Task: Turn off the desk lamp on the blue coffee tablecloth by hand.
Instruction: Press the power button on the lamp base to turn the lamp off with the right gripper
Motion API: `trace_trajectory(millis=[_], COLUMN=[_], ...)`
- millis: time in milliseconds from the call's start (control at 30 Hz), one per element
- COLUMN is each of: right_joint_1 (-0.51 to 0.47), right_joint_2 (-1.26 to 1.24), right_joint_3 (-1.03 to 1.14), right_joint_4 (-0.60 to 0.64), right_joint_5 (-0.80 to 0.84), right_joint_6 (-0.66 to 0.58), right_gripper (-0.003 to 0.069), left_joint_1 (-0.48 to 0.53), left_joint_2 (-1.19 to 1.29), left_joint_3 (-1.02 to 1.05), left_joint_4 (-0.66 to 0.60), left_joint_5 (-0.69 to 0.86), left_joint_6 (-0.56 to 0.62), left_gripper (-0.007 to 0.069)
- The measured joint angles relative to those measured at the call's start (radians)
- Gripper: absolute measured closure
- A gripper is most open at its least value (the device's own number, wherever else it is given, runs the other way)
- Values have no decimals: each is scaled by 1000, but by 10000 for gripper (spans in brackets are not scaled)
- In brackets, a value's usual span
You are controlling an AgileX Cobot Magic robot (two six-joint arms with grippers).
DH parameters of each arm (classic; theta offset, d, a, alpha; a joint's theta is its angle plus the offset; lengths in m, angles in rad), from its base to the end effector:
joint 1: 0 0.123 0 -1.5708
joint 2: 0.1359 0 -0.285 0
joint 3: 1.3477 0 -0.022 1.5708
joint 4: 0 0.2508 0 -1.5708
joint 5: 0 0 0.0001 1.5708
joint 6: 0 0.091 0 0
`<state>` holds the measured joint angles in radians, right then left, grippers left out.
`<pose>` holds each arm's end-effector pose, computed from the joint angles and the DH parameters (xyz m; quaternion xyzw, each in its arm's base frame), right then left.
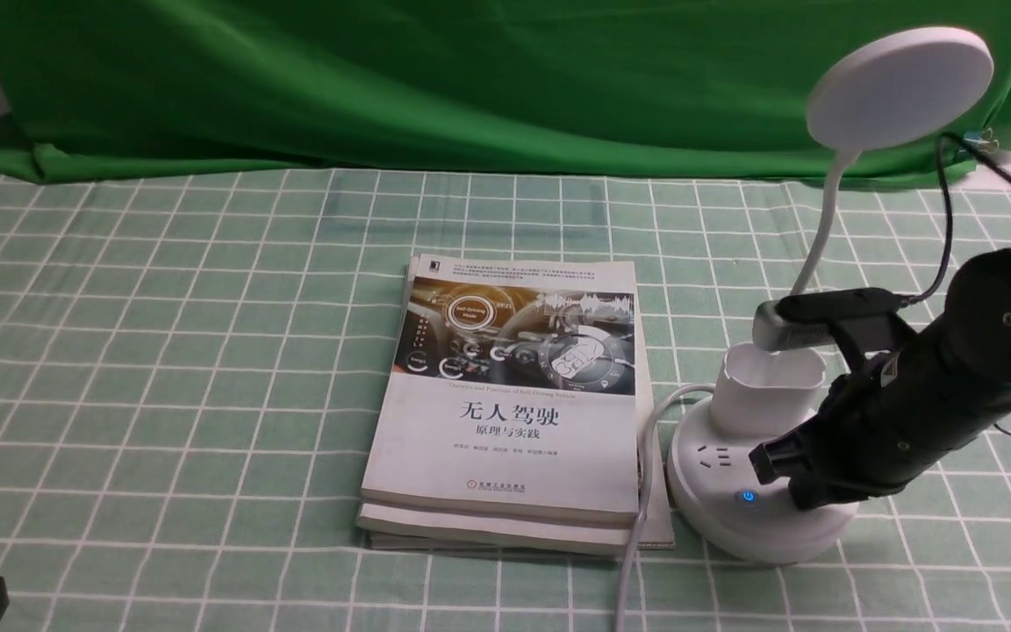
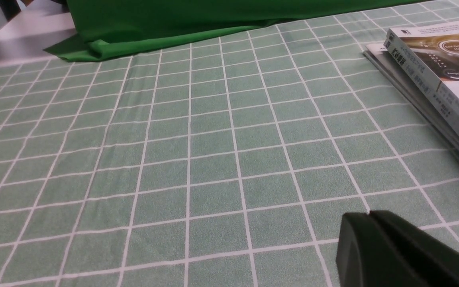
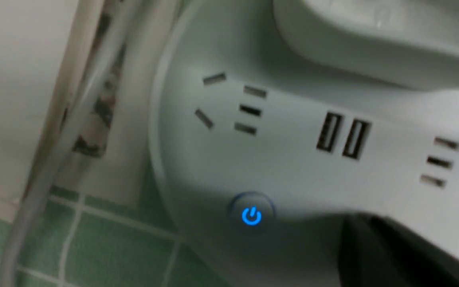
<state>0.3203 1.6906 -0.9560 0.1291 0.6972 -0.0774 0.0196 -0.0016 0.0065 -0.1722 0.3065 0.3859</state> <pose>0.2881 0.1035 0.1767 -0.1523 0.9808 0.0600 0.1061 0.0545 -0.0037 0.1838 0.0947 0.7746 0.0552 0.6229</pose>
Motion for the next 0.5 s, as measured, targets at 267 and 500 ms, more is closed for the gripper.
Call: trace_trajectory(millis=[267, 500], right_joint_1=[0, 0], right_joint_2=[-23, -102], right_joint_3=[2, 5], right_joint_4=[0, 0], right_joint_5=[5, 1], right_joint_6=[0, 0], right_gripper=[623, 623], left_joint_1=[0, 0], left_joint_2=[0, 0], left_joint_3=[0, 0], left_joint_4=[0, 0], left_joint_5=[0, 0], left_joint_6=[0, 0], left_gripper=[624, 624])
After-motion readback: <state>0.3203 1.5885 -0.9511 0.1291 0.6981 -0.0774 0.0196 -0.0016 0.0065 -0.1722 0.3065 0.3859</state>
